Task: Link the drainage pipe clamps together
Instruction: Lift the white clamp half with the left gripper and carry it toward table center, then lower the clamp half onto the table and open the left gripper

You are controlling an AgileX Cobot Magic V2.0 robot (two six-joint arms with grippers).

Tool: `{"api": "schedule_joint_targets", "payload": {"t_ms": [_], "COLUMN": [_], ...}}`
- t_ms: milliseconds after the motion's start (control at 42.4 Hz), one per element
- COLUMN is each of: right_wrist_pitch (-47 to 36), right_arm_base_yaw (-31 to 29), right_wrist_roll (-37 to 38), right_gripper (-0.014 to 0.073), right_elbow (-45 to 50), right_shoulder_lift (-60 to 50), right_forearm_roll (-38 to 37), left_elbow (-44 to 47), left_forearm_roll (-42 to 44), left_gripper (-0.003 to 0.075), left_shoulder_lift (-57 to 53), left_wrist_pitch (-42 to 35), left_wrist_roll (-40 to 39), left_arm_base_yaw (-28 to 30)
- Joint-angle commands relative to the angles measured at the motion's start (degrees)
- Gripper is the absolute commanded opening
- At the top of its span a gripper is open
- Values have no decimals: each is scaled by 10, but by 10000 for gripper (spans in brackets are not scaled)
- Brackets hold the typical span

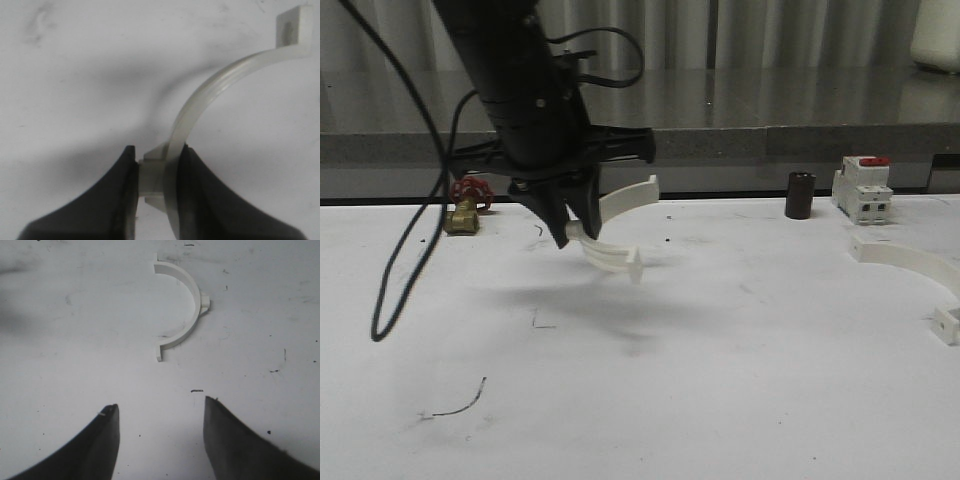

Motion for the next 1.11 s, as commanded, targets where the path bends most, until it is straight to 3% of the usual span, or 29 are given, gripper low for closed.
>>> {"api": "schedule_joint_targets", "payload": {"t_ms": [0,283,944,1085], "right_wrist_pitch": [-26,-26,-26,-26], "right_arm_base_yaw": [-4,-4,-4,-4], "right_wrist_roll": [-3,-3,-3,-3], "right_gripper": [416,416,416,416], "right_elbow": [-18,-18,-18,-18], "right_shoulder_lift": [-1,-1,-1,-1], "right_forearm_roll": [2,2,2,2], "left_elbow": [-45,-62,-62,-62], "left_forearm_roll": [40,38,26,27], "left_gripper": [34,34,34,102], "left_shoulder_lift": [-11,5,53,53], "left_wrist_pitch": [12,5,15,15], "left_wrist_roll": [-76,-147,-150,-150], "left_arm_base_yaw": [-24,-37,-51,-51]}}
